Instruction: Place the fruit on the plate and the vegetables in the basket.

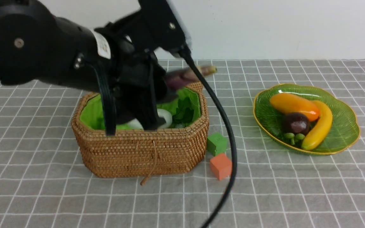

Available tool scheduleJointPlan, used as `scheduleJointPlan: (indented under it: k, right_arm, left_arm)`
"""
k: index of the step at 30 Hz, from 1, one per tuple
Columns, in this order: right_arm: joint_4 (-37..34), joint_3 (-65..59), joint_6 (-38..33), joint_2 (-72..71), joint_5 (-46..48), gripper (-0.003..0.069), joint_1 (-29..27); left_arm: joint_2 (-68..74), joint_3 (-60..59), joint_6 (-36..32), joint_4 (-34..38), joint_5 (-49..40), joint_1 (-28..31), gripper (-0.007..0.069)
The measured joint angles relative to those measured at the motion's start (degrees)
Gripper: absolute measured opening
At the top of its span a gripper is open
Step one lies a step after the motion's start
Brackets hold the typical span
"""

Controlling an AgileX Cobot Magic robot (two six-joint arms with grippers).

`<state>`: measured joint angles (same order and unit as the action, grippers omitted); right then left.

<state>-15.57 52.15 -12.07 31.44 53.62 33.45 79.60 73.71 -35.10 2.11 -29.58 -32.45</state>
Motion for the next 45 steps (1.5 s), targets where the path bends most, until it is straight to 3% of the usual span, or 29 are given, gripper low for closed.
scheduleJointPlan:
  k: [4,7,14,18,23,26,30,33,34,35,36,38,45]
  right_arm:
    - [-0.13,0.0,0.0,0.0,0.0,0.0188,0.0]
    - [-0.24,0.0,0.0,0.0,0.0,0.0193,0.0]
    - [-0.24,0.0,0.0,0.0,0.0,0.0197,0.0]
    - [-0.43,0.0,0.0,0.0,0.29,0.02,0.0]
    - [1.0,0.0,0.46,0.0,1.35,0.0203,0.0]
    - [5.28,0.0,4.11,0.0,2.23,0.0202,0.08]
    - [12.45,-0.26,12.07,-0.18,3.14,0.0165,0.17]
    - [19.93,-3.06,21.09,-3.14,2.45,0.0029,0.17]
    - [21.02,-4.05,22.3,-4.25,1.76,0.0004,0.17]
    - [21.47,-4.62,22.85,-4.87,1.57,-0.0003,0.17]
    - [23.31,-7.05,24.39,-7.7,-0.37,-0.0016,0.17]
    - [25.24,-10.06,26.31,-11.14,-2.19,-0.0018,0.17]
    - [36.34,-21.28,41.31,-21.98,-9.65,-0.0018,0.17]
  left_arm:
    - [3.5,0.0,2.68,0.4,10.22,4.98,0.033]
    - [8.32,0.0,8.65,0.45,16.44,7.6,0.033]
    - [14.07,0.0,15.36,0.78,18.5,7.88,0.0347]
    - [15.99,0.0,20.62,0.79,17.95,7.88,0.0592]
    - [14.71,0.0,25.46,0.84,14.86,7.88,0.0657]
    - [12.07,0.0,28.42,0.84,10.9,7.88,0.0619]
    - [7.05,0.0,29.95,0.84,2.84,7.88,0.0502]
    - [-0.86,0.0,30.88,0.78,-11.11,8.2,0.0249]
    - [-2.38,0.0,31.7,0.78,-13.99,8.43,0.0173]
    - [-2.76,0.0,31.94,0.78,-15.39,8.56,0.0158]
    - [-6.06,0.0,33.77,0.78,-20.16,8.87,0.0034]
    - [-9.13,-0.23,35.1,0.62,-23.71,9.01,-0.0013]
    - [-26.34,-6.18,46.23,-2.78,-30.94,9.13,-0.0013]
